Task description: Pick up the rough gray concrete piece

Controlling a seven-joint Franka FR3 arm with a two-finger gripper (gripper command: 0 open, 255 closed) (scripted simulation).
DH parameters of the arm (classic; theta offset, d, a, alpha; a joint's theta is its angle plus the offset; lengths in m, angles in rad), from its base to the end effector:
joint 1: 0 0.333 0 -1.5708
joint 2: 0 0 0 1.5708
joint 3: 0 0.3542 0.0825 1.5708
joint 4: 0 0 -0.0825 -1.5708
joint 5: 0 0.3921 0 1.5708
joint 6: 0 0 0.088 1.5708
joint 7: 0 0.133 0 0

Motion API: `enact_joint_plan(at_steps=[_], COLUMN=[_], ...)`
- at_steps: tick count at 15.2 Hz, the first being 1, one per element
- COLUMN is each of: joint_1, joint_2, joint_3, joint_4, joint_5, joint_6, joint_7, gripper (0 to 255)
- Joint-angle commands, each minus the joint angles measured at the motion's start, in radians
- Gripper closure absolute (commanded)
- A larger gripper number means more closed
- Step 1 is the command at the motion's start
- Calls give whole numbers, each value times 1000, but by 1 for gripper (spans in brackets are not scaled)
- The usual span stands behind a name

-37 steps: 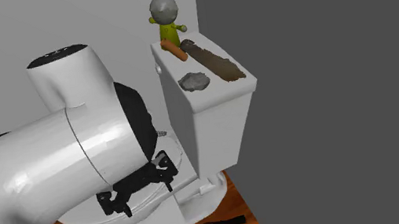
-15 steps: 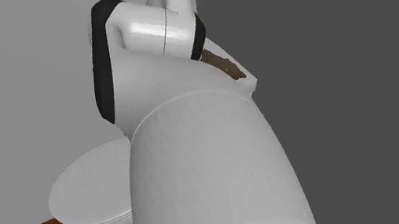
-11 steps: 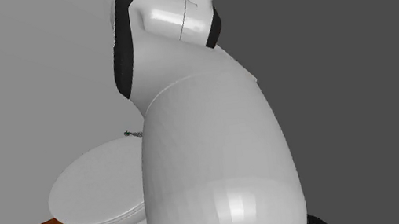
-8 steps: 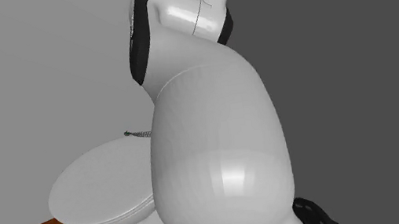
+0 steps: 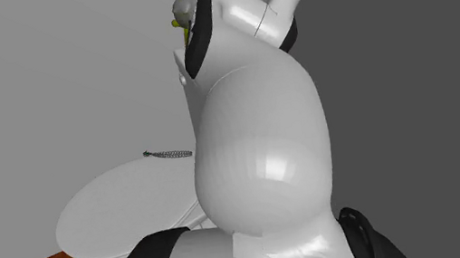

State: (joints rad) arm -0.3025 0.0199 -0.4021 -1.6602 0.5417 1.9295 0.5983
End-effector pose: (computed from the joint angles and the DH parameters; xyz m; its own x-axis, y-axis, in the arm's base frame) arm 0.4956 -0.3548 0.6315 0.1726 -0.9777 -0.1199 -0.8435 -0.0839 -0.5306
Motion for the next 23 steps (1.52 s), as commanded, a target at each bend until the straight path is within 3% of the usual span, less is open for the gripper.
enact_joint_plan(at_steps=[1, 7, 8, 17, 23], joint_1=[0, 3, 3, 2, -2], joint_2=[1, -2, -3, -2, 4], joint_3=[0, 2, 3, 3, -1], joint_4=[-27, -75, -76, -75, 9], joint_5=[8, 16, 15, 16, 3], joint_6=[26, 68, 68, 68, -3], joint_7=[-10, -33, -32, -32, 4], gripper=[0, 0, 255, 255, 255])
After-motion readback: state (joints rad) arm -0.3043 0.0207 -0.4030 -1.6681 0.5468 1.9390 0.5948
